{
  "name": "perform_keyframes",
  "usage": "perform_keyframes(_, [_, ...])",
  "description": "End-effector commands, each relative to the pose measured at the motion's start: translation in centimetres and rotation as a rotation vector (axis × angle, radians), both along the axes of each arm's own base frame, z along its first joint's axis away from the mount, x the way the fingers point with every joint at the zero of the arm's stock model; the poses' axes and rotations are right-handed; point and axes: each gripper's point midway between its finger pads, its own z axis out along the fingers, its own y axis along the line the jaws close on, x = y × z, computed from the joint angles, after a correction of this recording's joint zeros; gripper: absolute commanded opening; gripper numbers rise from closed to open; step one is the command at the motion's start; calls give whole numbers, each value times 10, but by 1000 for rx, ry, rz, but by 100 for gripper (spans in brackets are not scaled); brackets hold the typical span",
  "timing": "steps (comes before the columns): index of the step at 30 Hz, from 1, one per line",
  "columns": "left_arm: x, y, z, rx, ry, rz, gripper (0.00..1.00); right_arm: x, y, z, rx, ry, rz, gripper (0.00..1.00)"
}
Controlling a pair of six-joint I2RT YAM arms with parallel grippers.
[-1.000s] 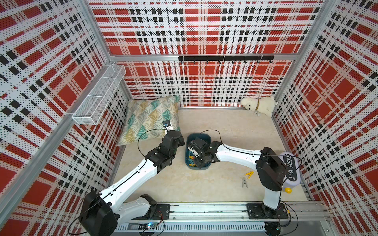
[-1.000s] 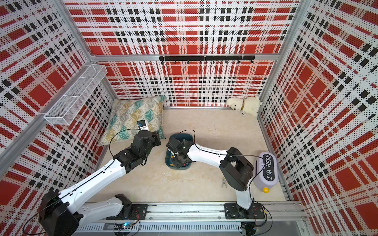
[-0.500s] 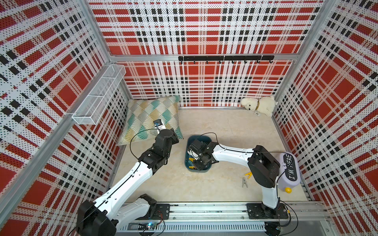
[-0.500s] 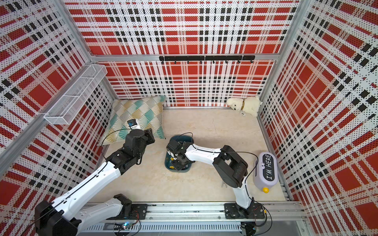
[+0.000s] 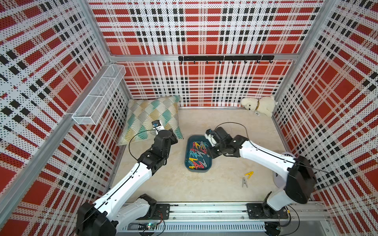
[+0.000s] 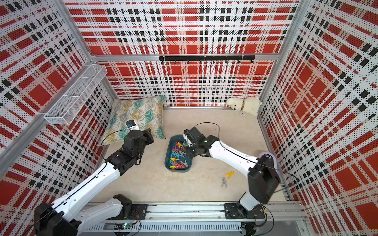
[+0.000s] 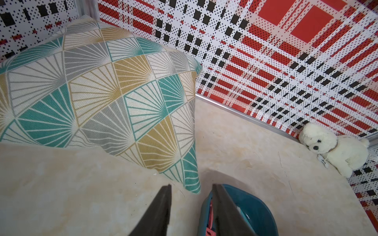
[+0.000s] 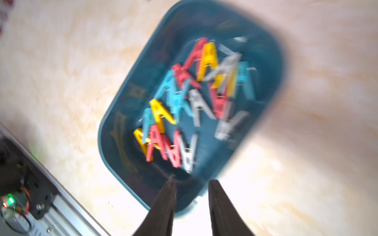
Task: Put the clothespins into the storage box
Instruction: Place the clothespin in the storage box.
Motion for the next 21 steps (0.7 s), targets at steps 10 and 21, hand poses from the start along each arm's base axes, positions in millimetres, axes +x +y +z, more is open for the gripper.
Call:
perform_keyframes(10, [11, -9, -4, -23, -35, -31, 39, -112, -131, -74, -58, 298, -461, 35])
perform_keyframes(21, [18, -14, -5, -14, -45, -47, 40, -145, -155, -103, -142, 412, -580, 35])
